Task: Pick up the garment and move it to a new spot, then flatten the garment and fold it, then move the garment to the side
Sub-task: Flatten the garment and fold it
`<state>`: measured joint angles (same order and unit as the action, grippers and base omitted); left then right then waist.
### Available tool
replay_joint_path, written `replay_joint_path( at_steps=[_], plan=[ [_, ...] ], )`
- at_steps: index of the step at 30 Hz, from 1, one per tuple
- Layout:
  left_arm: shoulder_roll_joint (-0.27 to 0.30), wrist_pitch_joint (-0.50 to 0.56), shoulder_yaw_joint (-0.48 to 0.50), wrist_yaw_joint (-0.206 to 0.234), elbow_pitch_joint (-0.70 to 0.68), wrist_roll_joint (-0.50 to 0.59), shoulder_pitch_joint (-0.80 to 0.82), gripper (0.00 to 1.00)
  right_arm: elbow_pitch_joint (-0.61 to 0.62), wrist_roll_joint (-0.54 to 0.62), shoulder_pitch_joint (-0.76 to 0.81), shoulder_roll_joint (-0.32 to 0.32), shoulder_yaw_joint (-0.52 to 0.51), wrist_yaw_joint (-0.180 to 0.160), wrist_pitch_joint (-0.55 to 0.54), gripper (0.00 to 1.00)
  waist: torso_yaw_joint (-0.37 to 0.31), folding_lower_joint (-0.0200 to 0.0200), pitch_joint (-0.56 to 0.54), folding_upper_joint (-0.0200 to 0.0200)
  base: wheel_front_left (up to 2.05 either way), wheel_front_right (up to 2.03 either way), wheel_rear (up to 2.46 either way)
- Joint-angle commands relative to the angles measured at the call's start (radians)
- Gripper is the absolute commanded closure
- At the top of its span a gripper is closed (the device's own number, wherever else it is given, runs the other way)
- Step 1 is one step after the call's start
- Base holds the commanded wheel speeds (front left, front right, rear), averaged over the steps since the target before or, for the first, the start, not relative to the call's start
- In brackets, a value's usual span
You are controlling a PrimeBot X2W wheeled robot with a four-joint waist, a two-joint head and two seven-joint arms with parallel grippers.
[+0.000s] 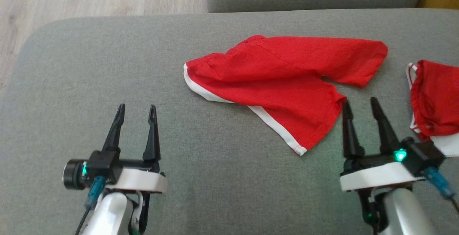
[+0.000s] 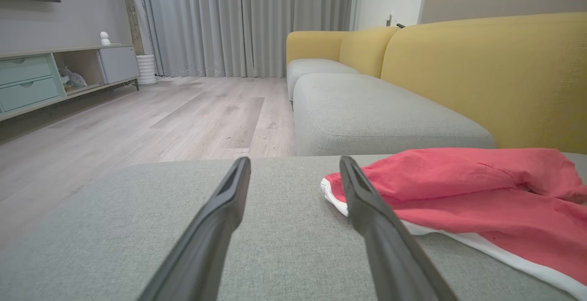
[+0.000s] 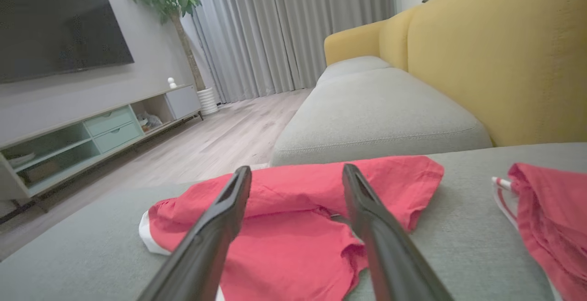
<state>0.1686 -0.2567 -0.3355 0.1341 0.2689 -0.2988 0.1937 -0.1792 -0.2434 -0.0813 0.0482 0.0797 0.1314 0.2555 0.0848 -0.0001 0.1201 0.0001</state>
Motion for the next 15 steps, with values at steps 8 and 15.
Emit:
replay_joint_path(
  at_steps=[8,15],
  plan=[
    [-0.037,-0.005,0.063,-0.041,-0.013,0.044,0.067,0.0,-0.093,0.047,-0.047,0.055,0.185,-0.001,-0.057,0.0,0.012,0.0001,0.018,-0.0001,0.0,0.0,0.0],
    [-0.074,-0.005,0.084,-0.08,0.009,0.064,0.077,0.0,-0.222,0.038,-0.092,0.127,0.317,-0.001,-0.162,0.0,0.037,0.0001,0.034,-0.0001,0.0,0.0,0.0]
  ],
)
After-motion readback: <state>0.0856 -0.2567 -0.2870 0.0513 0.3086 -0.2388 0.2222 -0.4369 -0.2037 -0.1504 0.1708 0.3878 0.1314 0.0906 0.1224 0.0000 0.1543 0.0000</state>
